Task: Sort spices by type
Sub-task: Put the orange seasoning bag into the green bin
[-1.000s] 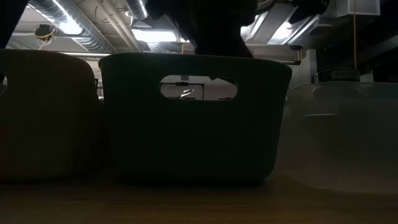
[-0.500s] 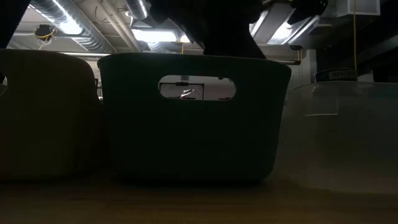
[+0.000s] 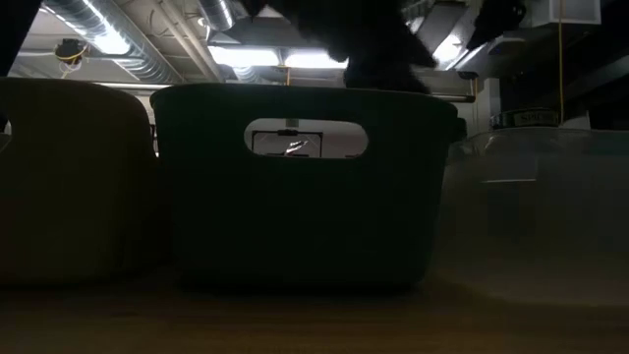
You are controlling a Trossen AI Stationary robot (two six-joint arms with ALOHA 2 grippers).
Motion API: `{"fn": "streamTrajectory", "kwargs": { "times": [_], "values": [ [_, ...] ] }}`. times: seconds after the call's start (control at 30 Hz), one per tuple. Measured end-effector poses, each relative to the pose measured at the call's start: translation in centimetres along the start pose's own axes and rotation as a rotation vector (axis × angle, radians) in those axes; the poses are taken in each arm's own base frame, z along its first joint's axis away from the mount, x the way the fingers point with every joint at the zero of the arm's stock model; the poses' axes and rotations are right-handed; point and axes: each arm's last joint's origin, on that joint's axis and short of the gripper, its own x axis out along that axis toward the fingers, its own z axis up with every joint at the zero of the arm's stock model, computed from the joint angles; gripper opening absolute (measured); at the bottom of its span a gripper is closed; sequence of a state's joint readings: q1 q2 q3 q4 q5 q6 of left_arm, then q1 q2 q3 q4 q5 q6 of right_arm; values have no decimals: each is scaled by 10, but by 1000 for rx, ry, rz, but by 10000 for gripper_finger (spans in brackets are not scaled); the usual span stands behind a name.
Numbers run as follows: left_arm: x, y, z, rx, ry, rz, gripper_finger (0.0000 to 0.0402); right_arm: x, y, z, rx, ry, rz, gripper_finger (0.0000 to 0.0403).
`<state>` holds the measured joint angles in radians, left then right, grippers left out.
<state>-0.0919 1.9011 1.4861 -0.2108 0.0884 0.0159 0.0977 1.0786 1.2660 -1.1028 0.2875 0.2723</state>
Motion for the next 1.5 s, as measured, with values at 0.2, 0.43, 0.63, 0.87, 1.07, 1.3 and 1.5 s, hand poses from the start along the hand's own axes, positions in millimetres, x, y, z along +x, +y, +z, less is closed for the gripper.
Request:
{"fn": "streamTrajectory", "kwargs": {
  "times": [0.2,0.43,0.63,0.87,1.07,1.3,1.5],
  "values": [
    [-53,14,28,29,-70,39,227,25,1,-15,-151,48,-118,315],
    [-113,39,41,8,-116,115,227,64,-9,-40,-206,126,-380,315],
    [-138,63,33,-47,-43,177,227,104,-35,-54,-139,253,-294,315],
    [-150,84,24,-96,11,227,228,148,-70,-57,-85,339,-197,314],
    [-156,100,20,-103,14,266,228,180,-88,-68,-57,487,-151,314],
    [-160,110,18,-102,16,290,228,210,-95,-76,-91,565,-154,314],
    [-160,110,18,-94,18,285,228,225,-96,-79,-117,575,-183,314]
  ]
}}
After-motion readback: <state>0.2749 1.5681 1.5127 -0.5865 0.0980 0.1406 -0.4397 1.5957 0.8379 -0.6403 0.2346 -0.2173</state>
